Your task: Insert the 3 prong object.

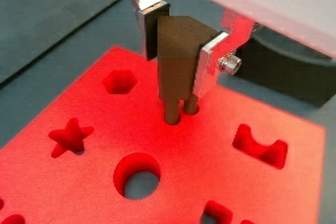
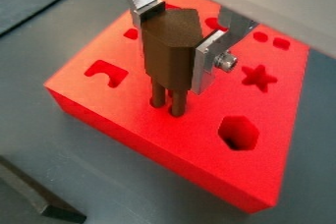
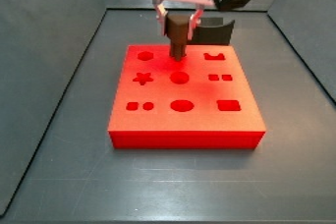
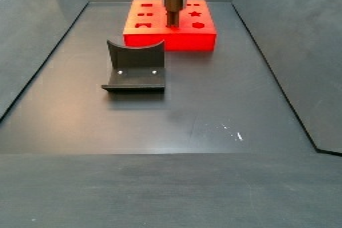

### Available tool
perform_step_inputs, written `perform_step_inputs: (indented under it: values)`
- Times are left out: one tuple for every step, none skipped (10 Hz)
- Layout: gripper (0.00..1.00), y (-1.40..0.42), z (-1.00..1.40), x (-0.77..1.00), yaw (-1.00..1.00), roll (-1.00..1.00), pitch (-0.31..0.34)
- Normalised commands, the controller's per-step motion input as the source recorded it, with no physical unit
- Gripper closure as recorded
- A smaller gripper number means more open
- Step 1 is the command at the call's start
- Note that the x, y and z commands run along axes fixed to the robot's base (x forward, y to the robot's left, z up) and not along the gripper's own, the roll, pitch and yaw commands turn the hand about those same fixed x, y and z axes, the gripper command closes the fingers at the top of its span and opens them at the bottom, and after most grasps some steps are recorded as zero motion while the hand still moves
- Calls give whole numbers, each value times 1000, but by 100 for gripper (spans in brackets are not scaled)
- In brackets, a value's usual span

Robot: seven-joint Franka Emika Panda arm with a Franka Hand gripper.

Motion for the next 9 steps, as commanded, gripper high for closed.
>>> perform_step_inputs:
  values:
    - [100,-23,-814,0,-294,80,0]
    - [100,-34,-951,0,-277,94,-4]
    - [100,-49,-1000,0,-283,119,0]
    - [100,-66,-1000,11,-291,123,0]
    - [100,-100,-1000,51,-320,114,-3]
    - [100,-143,-1000,120,-363,93,-3]
    - [100,-83,-1000,71,-309,73,0]
    - [100,0,0,0,0,11,0]
    - [100,0,0,0,0,0,0]
